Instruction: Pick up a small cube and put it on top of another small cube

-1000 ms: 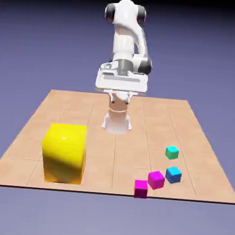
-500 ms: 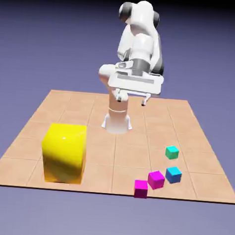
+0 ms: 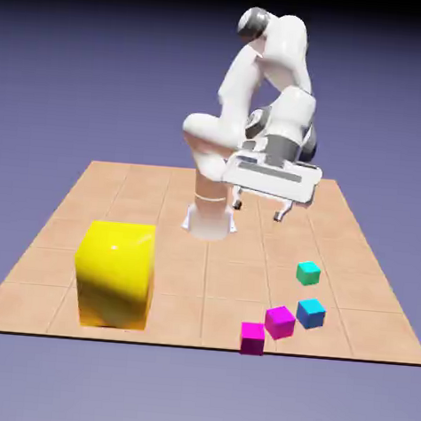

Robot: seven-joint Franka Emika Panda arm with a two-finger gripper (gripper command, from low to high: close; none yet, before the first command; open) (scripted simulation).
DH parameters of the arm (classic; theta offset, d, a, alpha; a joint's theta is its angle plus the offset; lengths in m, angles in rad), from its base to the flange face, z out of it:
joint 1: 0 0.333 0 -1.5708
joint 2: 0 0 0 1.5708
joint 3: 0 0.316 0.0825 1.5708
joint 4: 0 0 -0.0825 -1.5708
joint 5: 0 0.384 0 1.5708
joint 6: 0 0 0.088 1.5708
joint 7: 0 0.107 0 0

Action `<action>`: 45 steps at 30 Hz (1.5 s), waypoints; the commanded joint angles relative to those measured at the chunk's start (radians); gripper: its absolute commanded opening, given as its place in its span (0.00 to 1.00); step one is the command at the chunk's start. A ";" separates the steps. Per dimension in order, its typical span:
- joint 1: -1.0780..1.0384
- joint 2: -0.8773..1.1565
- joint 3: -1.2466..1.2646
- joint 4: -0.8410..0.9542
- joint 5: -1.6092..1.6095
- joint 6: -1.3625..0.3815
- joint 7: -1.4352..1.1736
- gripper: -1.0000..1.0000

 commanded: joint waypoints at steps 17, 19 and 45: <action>-0.468 0.005 0.616 0.134 -0.020 -0.120 0.510 0.50; -0.523 0.006 0.689 0.150 -0.022 -0.134 0.570 0.50; -0.870 0.024 1.147 0.240 -0.069 -0.210 0.941 0.00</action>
